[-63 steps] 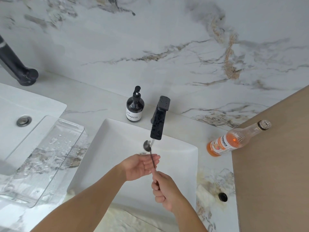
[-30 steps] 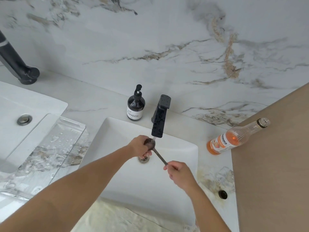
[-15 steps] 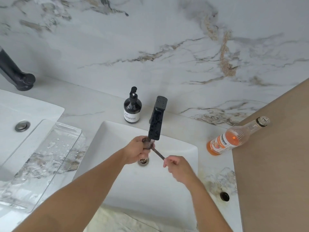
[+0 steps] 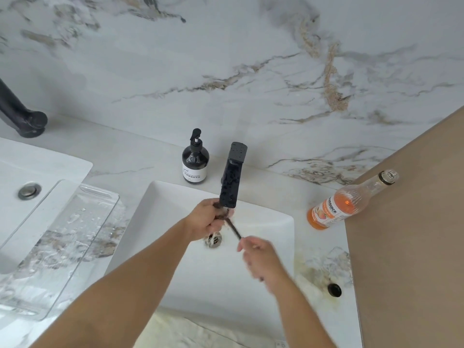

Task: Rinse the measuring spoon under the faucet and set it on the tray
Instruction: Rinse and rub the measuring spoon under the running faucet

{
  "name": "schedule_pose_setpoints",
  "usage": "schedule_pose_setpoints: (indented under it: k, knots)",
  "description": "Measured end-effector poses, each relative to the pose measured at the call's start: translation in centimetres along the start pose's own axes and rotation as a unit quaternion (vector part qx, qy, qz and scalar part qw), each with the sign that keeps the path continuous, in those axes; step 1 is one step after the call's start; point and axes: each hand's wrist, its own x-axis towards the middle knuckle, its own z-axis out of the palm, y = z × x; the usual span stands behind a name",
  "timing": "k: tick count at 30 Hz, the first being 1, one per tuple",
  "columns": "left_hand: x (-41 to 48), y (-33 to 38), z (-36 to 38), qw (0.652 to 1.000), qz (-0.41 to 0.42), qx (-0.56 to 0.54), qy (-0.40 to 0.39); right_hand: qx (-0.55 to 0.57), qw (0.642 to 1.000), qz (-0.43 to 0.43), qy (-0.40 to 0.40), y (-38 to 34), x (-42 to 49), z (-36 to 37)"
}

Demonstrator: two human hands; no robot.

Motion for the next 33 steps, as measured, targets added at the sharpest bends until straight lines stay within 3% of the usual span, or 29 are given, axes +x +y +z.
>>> schedule_pose_setpoints:
  k: [2, 4, 6, 8, 11, 13, 14, 15, 17, 21, 26, 28, 31, 33]
  knots:
    - [0.3, -0.8, 1.1, 0.998, -0.005, -0.062, 0.032, 0.202, 0.976, 0.075, -0.035, 1.5, -1.2, 5.2]
    - [0.3, -2.2, 1.9, 0.994, -0.014, -0.084, 0.069, 0.280, 0.954, 0.105, -0.015, 2.0, -1.5, 7.6]
    - [0.2, -2.7, 1.4, 0.994, -0.002, -0.058, 0.092, 0.162, 0.984, 0.074, 0.002, 1.9, -0.6, 5.6]
    - [-0.2, -1.8, -0.1, 0.997, -0.003, 0.038, 0.065, -0.037, 0.999, -0.010, -0.001, 1.4, 0.6, 1.2]
    - [-0.9, -1.0, -0.8, 0.969, -0.054, 0.240, 0.020, -0.297, 0.947, -0.114, 0.048, 0.7, 2.5, -4.8]
    - [-0.9, -1.3, -0.3, 0.971, -0.056, 0.230, 0.007, -0.391, 0.894, -0.145, 0.163, 1.1, 3.5, -5.4]
    - [-0.8, -1.7, -0.1, 0.986, -0.051, 0.158, 0.004, -0.404, 0.872, -0.156, 0.228, 1.3, 3.7, -4.9]
    - [-0.7, -2.0, 0.0, 0.997, -0.046, 0.061, 0.005, -0.379, 0.868, -0.165, 0.275, 1.6, 3.7, -4.1]
    - [-0.5, -2.3, 0.3, 0.993, -0.037, -0.115, 0.010, -0.290, 0.896, -0.158, 0.296, 2.0, 3.7, -2.8]
    - [-0.5, -2.5, 0.7, 0.953, 0.004, -0.303, -0.002, -0.203, 0.950, -0.159, 0.178, 3.4, 3.4, -0.3]
    - [-1.5, -3.4, -0.7, 0.938, -0.013, -0.345, -0.038, -0.004, 0.990, -0.093, 0.104, 5.2, 2.0, 1.5]
    - [-1.5, -3.6, -0.7, 0.941, -0.030, -0.338, -0.014, 0.063, 0.996, -0.038, 0.054, 5.0, 1.5, 1.5]
    - [-0.9, -3.4, -0.3, 0.955, -0.042, -0.290, 0.035, 0.190, 0.979, 0.055, -0.057, 4.4, 0.8, 1.7]
    - [-0.9, -3.3, -0.2, 0.962, -0.039, -0.270, 0.023, 0.236, 0.963, 0.091, -0.091, 4.1, 0.4, 1.8]
